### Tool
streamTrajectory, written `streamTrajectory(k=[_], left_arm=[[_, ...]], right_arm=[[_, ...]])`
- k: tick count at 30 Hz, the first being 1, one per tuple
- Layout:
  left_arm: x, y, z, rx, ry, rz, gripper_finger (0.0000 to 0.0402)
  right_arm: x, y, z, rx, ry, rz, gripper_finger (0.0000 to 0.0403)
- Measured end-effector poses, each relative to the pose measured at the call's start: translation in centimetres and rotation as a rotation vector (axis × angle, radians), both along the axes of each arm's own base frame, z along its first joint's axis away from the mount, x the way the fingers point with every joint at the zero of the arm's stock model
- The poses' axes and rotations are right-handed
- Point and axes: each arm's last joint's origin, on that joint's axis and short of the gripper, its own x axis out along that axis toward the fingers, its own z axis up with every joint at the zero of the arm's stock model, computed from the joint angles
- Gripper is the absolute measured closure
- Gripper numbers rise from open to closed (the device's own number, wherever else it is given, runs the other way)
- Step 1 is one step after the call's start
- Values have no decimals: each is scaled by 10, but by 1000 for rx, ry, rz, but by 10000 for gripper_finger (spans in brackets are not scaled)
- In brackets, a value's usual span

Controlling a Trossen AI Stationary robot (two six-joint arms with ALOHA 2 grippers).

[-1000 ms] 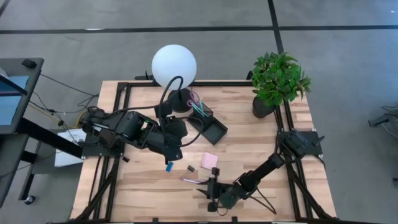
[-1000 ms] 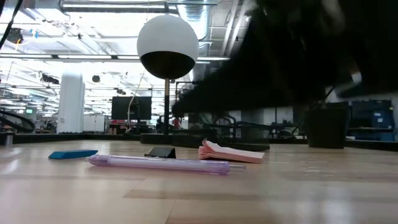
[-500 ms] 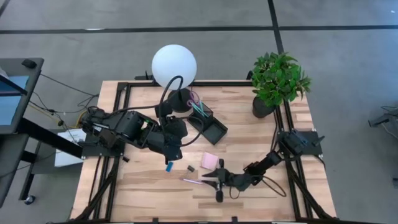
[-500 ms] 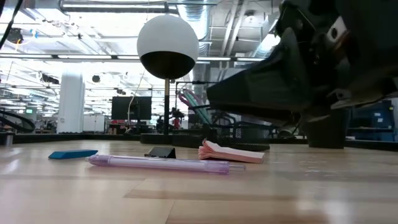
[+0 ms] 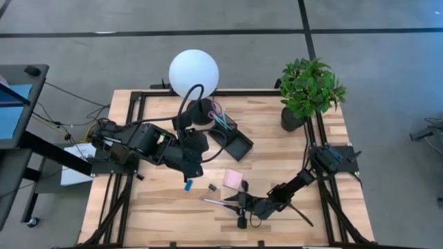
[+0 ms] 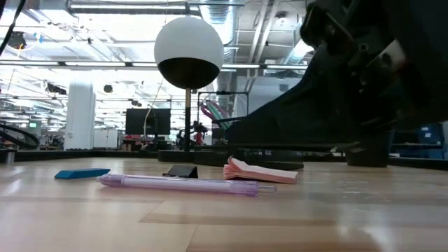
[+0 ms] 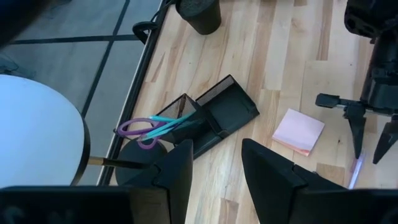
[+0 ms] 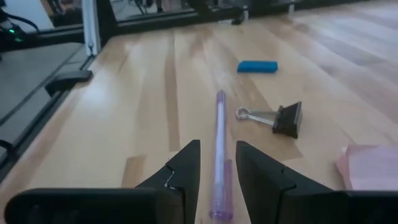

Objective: Pick and place office supplies into organizer
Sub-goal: Put the violet pen into the desk organizer

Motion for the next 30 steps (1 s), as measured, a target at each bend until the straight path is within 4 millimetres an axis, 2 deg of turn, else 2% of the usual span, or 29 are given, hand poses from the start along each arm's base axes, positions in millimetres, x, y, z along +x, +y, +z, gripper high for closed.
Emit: streamTrajectory(k=[9, 16, 21, 30], left_arm=[[0, 0, 0, -2, -1, 2, 267], [0, 0, 0, -3, -1, 2, 267], [0, 0, 0, -3, -1, 2, 267], [0, 0, 0, -4, -1, 2, 267]], right_arm=[[1, -2, -3, 53, 28, -15, 305], [0, 0, -13, 88, 42, -4, 305], [9, 3, -28, 29, 47, -27, 305], [25, 6, -41, -28, 83, -56, 305]])
